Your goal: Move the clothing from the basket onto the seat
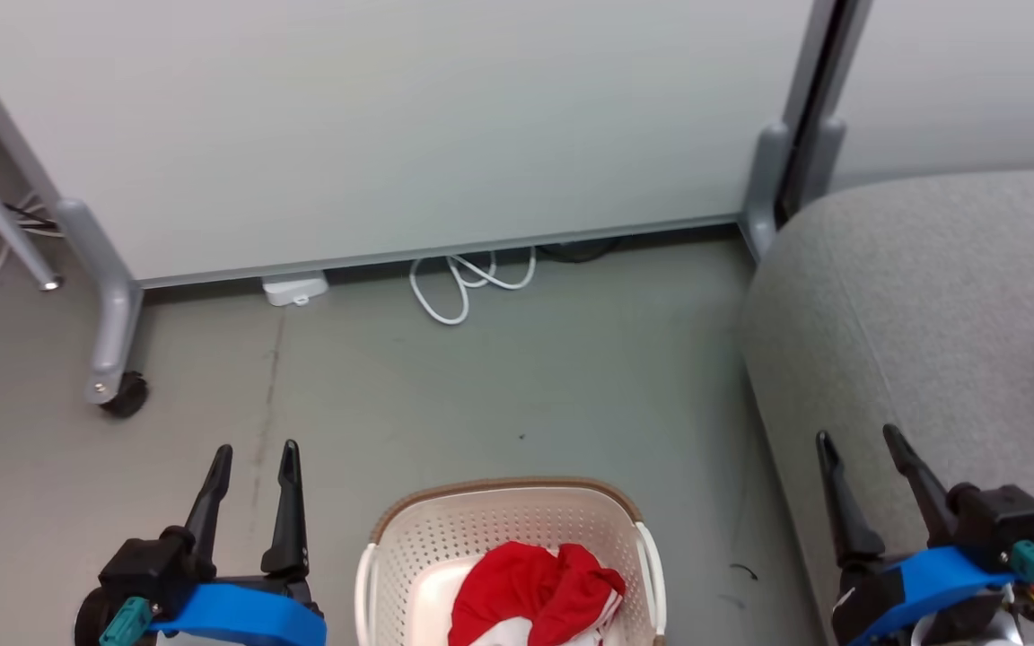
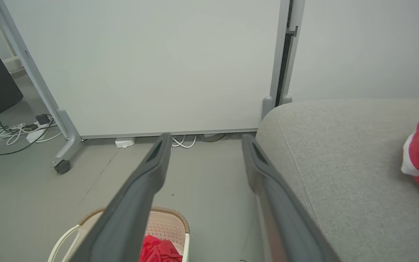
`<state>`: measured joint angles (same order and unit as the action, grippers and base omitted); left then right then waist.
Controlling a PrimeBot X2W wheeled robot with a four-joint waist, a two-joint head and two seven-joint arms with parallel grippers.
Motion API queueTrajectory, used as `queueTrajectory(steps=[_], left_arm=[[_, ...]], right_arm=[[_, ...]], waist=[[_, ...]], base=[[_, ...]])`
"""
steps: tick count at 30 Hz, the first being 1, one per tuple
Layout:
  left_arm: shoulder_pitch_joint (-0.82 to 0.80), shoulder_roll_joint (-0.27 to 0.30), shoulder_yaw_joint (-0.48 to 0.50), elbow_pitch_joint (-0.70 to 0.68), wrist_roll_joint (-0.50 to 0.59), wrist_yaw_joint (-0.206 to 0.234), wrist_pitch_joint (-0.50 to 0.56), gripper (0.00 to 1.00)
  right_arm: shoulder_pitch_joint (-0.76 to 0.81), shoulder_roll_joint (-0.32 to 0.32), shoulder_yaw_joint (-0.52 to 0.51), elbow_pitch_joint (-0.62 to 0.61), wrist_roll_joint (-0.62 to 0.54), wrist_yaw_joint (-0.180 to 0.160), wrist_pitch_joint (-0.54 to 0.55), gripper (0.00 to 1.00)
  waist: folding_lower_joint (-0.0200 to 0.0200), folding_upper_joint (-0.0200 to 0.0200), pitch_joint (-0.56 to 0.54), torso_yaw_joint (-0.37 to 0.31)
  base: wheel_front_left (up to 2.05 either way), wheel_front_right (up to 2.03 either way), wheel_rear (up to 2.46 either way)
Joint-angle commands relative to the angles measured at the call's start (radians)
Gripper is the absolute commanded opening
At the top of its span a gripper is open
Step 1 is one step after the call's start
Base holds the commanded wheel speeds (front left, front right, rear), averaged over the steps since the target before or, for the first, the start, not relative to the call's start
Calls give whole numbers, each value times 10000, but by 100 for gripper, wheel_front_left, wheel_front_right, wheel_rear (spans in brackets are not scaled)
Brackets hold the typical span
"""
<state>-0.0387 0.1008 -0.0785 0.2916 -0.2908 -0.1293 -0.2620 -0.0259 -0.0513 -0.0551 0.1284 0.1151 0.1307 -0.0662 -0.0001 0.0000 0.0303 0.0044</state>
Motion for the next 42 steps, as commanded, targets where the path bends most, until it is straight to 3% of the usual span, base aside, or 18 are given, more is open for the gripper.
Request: queueTrajectory(steps=[1,9,42], left_arm=[[85,24,-6,32,-22,-16,-44,100],[243,120,64,155,-72,-15,-46,100],[144,114,50,180,-77,-16,-46,100]], right_arm=[[206,10,7,-53,4,3,25,100],[600,12,281,-221,141,3,146,100],[366,14,622,-273,224,3,97,100]], waist=[[1,0,-220,251],[1,0,-402,435],[1,0,-4,50]], base=[[0,0,0],[0,0,0],[0,0,0]])
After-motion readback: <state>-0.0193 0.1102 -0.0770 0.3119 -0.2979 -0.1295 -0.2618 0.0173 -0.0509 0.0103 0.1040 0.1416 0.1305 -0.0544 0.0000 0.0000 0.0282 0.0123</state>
